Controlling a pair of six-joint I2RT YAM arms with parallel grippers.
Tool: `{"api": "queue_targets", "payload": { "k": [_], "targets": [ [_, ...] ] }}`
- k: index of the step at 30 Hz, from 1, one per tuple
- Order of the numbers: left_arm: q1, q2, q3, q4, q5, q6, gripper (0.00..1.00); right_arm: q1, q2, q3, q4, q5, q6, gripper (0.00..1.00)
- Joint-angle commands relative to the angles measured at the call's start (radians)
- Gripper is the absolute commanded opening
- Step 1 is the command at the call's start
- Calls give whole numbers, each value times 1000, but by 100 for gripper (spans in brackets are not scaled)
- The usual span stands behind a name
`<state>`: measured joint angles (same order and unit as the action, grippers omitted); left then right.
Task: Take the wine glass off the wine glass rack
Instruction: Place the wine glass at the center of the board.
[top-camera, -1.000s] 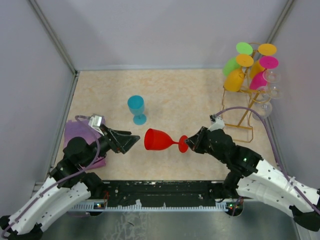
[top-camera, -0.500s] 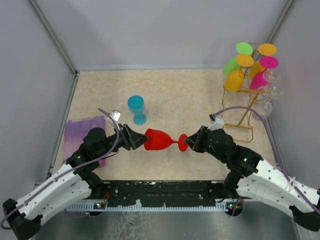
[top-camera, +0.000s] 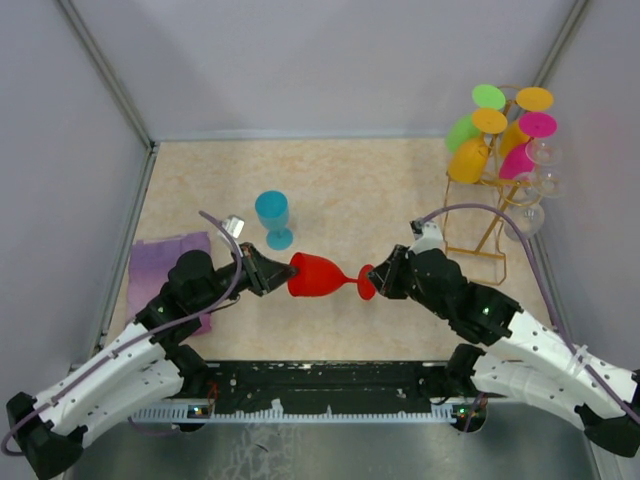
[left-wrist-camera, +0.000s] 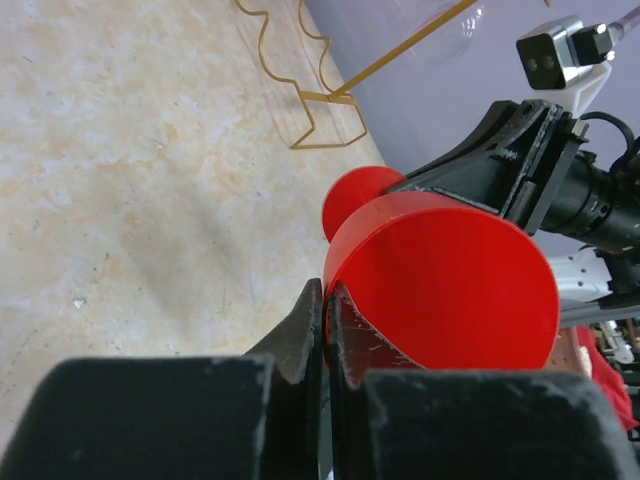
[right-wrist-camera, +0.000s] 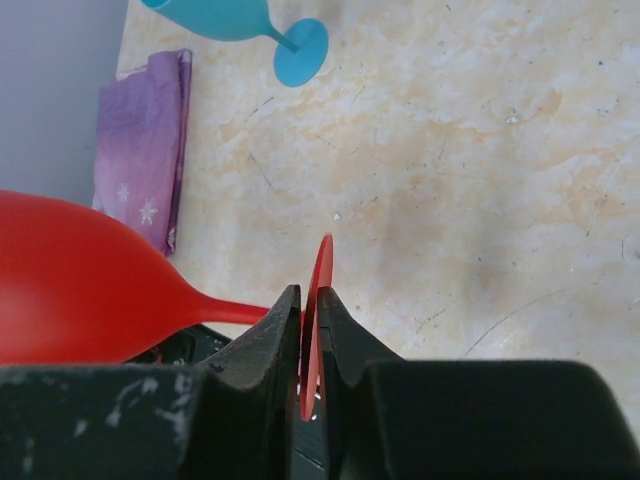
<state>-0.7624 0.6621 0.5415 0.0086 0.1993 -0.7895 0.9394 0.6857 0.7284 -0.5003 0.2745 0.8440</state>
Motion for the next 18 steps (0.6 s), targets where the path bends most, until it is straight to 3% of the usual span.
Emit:
{"api": "queue_targets", "payload": {
  "k": [1, 10, 18],
  "targets": [
    [-3, -8, 73, -64, -20, 30, 0, 6, 14, 67, 36, -1, -37, 20],
    [-3, -134, 166, -364, -291, 75, 0, 6, 30, 80, -8, -1, -90, 50],
    [-3, -124, 327, -736, -561, 32, 0, 7, 73, 100, -27, -35, -147, 62]
  ]
}}
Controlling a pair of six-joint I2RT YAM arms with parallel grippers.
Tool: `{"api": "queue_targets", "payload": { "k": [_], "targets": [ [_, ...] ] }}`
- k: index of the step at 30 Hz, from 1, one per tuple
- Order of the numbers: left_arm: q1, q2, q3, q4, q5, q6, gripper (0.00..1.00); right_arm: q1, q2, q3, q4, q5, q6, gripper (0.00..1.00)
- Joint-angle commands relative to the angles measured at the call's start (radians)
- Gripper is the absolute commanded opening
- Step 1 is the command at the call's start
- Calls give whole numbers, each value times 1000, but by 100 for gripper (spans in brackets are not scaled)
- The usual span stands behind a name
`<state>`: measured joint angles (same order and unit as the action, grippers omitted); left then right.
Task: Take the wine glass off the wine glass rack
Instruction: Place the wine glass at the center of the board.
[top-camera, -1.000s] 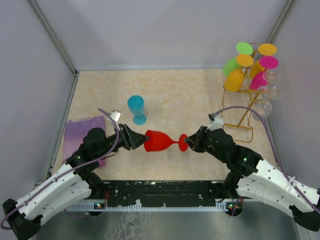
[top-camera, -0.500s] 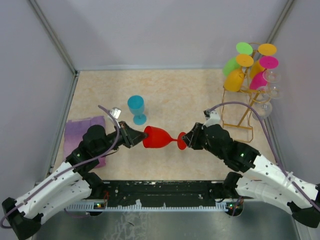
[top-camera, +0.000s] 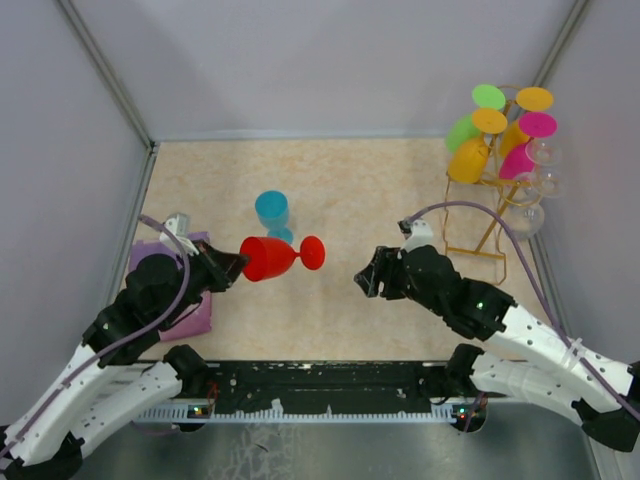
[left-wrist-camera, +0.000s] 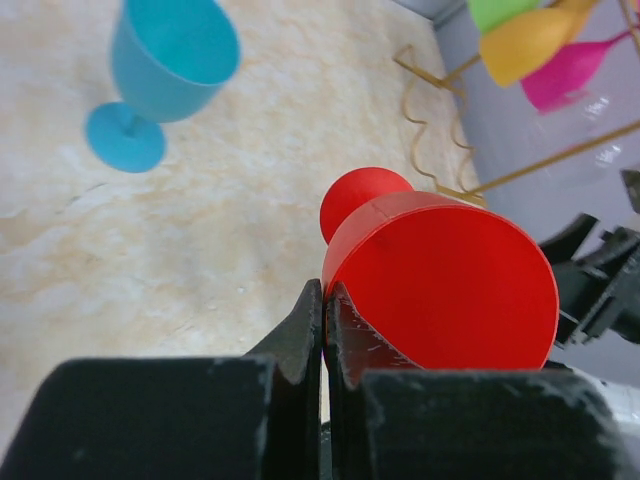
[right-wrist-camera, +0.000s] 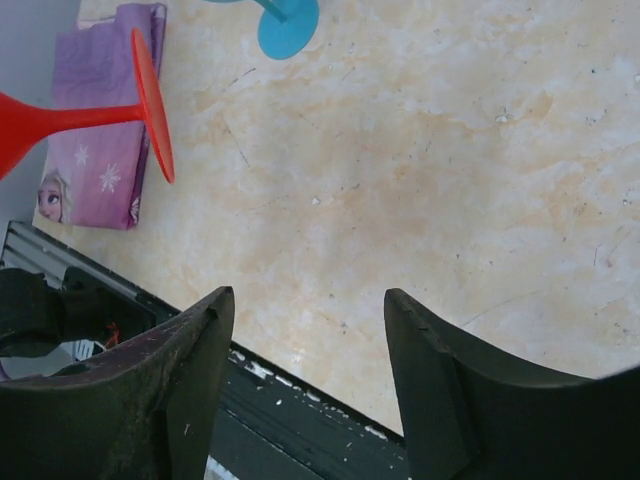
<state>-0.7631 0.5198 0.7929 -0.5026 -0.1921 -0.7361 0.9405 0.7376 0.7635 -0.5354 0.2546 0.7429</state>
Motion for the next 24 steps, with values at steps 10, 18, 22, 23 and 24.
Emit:
{"api": "queue_targets", "payload": {
  "k": [10, 18, 22, 23, 24],
  "targets": [
    [-2, 164, 145, -423, -237, -66, 0, 5, 85, 103, -24, -35, -91, 74],
    [12, 325, 177, -360, -246, 46, 0, 4, 102, 158, -41, -117, -140, 83],
    [120, 402, 216, -355, -201, 135, 0, 5, 117, 207, -43, -162, -189, 90],
    [162, 415, 223, -344, -164, 165, 0, 4, 116, 216, -32, -167, -195, 91],
    [203, 424, 225, -320, -123, 197, 0, 5, 111, 219, -22, -170, -198, 92]
  ]
}}
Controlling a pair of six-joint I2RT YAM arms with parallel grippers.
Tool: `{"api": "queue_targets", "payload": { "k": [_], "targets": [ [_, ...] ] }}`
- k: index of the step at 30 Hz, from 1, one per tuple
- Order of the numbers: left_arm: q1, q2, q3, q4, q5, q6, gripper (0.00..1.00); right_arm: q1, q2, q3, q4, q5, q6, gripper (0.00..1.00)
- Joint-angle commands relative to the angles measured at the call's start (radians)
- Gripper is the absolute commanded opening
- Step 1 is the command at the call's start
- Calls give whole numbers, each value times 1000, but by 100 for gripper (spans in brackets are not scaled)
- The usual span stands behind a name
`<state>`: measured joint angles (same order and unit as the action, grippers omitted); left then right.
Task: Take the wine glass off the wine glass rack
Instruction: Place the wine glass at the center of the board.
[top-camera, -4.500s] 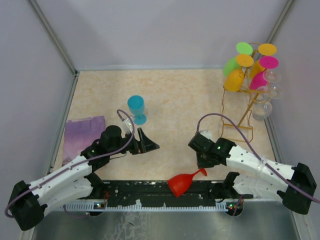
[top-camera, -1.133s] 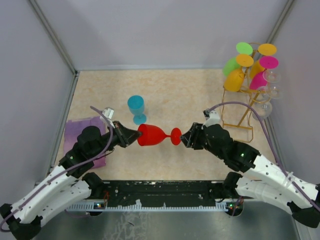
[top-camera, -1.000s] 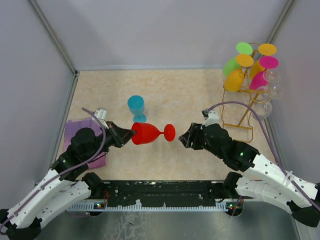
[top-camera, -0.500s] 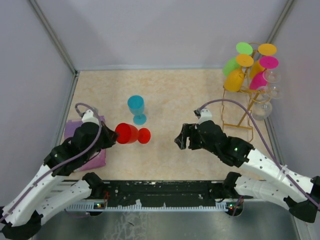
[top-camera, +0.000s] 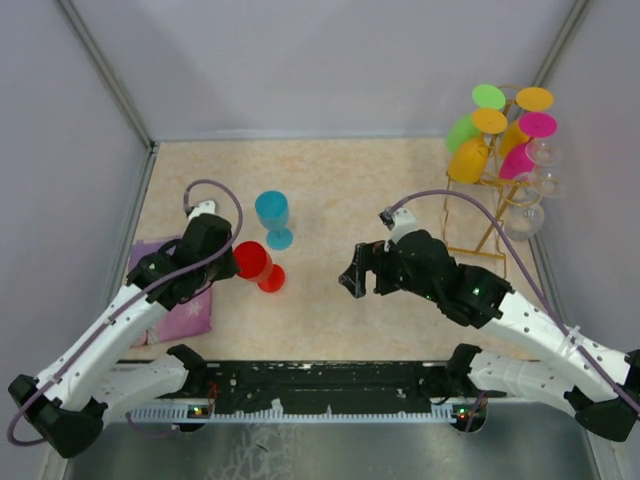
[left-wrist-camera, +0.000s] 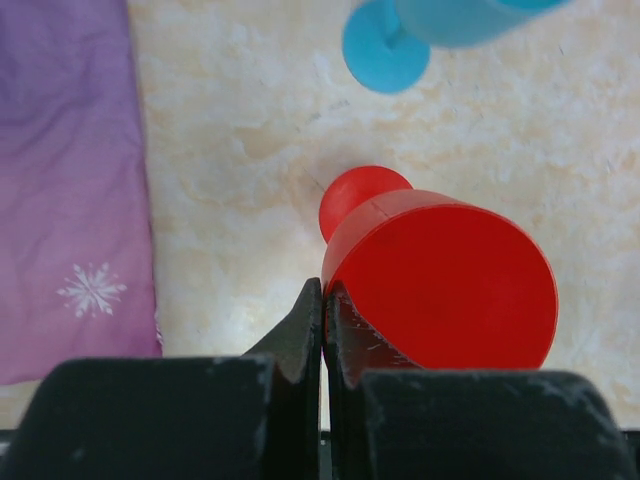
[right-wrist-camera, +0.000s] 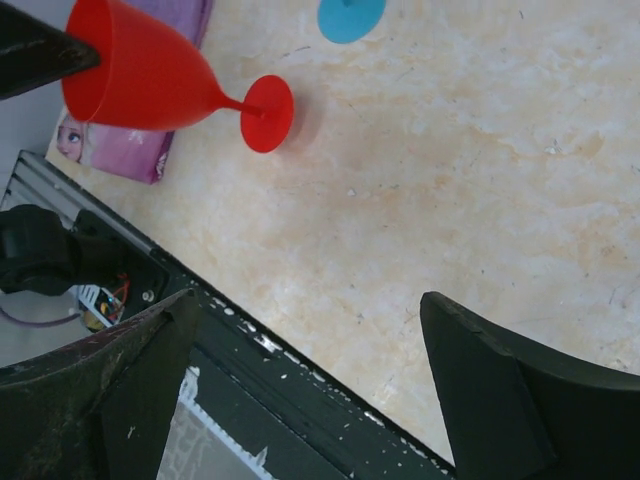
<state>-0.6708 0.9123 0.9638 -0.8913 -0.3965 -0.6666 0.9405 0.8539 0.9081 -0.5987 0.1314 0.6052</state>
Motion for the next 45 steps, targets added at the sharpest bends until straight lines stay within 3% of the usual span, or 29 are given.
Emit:
{"api": "queue_targets", "payload": {
  "k": [1, 5, 13, 20, 26, 37, 45],
  "targets": [
    [148, 37, 54, 87, 113, 154, 0, 6, -15, 72, 60, -54, -66, 92],
    [256, 84, 85, 109, 135, 234, 0, 5, -59, 68, 149, -143, -105, 95],
    [320, 227, 160, 139, 135, 324, 0, 5, -146, 52, 336, -297, -145, 99],
    [353, 316, 191, 168, 156, 365, 0, 5, -160, 64, 299, -259, -166, 99],
    [380, 359, 186, 210, 198, 369, 0, 5, -159, 38, 323, -373, -161, 99],
    [413, 390, 177, 186, 195, 380, 1, 5, -152, 47, 276, -326, -164, 99],
    [421, 421, 185, 193, 205, 388, 11, 6, -129, 60, 254, -309, -165, 99]
  ]
}}
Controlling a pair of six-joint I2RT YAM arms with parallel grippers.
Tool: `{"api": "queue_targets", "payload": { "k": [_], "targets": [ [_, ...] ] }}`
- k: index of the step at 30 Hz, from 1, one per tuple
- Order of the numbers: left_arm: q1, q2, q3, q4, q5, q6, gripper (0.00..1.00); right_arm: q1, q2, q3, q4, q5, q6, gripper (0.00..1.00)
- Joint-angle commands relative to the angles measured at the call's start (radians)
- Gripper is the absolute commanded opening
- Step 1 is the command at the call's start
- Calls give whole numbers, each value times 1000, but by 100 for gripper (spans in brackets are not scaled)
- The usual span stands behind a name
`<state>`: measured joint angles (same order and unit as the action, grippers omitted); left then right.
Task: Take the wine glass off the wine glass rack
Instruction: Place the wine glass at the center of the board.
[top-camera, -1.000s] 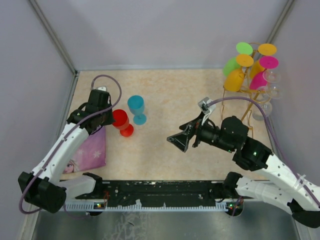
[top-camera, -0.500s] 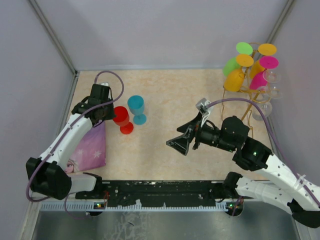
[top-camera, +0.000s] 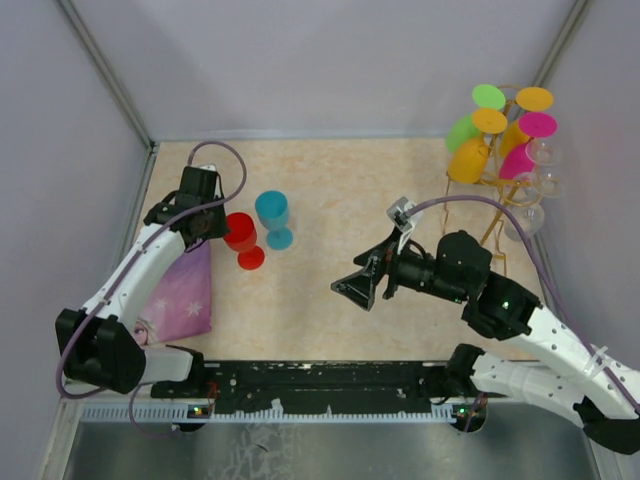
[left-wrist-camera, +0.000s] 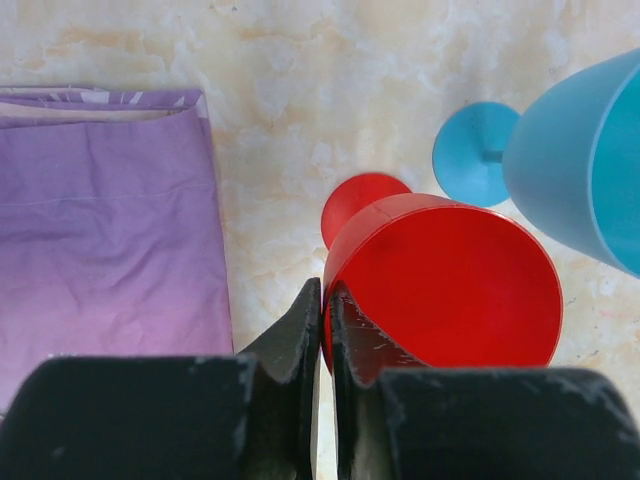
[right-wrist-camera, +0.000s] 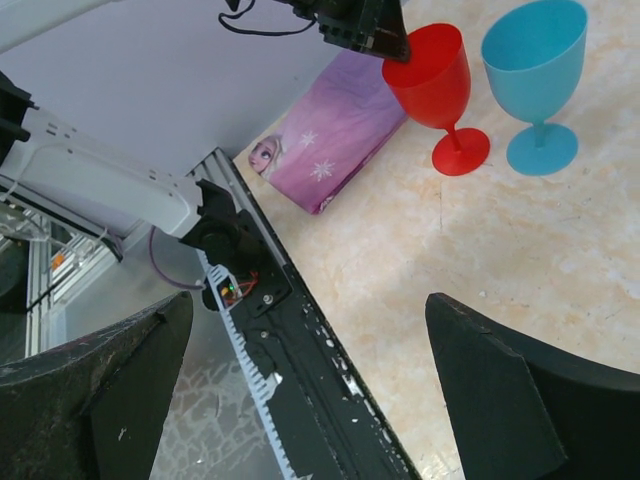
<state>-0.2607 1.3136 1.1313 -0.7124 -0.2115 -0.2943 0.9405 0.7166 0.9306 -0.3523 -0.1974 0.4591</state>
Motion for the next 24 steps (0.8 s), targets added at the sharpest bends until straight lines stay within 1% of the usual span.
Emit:
{"api": "queue_targets", "payload": {
  "k": [1, 5, 7, 10, 13, 16, 19, 20, 22, 24],
  "targets": [
    [12, 19, 16, 17, 24, 15, 12, 5, 11, 39, 5, 23, -20, 99],
    [17, 18, 11, 35, 36, 13, 15, 5, 19, 46, -4, 31, -23, 99],
    [20, 21, 14, 35, 35, 19, 15, 5, 24, 49, -4, 33, -24, 99],
    [23, 24, 17, 14, 23, 27, 17, 6, 37, 68, -16, 38, -23, 99],
    [27, 2, 16, 0, 14, 20, 24, 4, 56, 96, -47, 55, -34, 99],
    [30, -30, 5, 35, 43, 28, 32, 5, 73, 112, -58, 73, -45, 99],
    [31, -32, 16, 18, 38, 27, 35, 5, 86, 118, -52, 105, -54, 99],
    [31, -38, 16, 17, 39, 29, 38, 5, 96, 128, -53, 118, -60, 99],
    [31, -66, 2, 33, 41, 33, 50, 5, 126, 164, -60, 139, -73, 99],
    [32, -105, -22, 61, 34, 42, 59, 5, 165, 222, -100, 197, -90, 99]
  ]
}}
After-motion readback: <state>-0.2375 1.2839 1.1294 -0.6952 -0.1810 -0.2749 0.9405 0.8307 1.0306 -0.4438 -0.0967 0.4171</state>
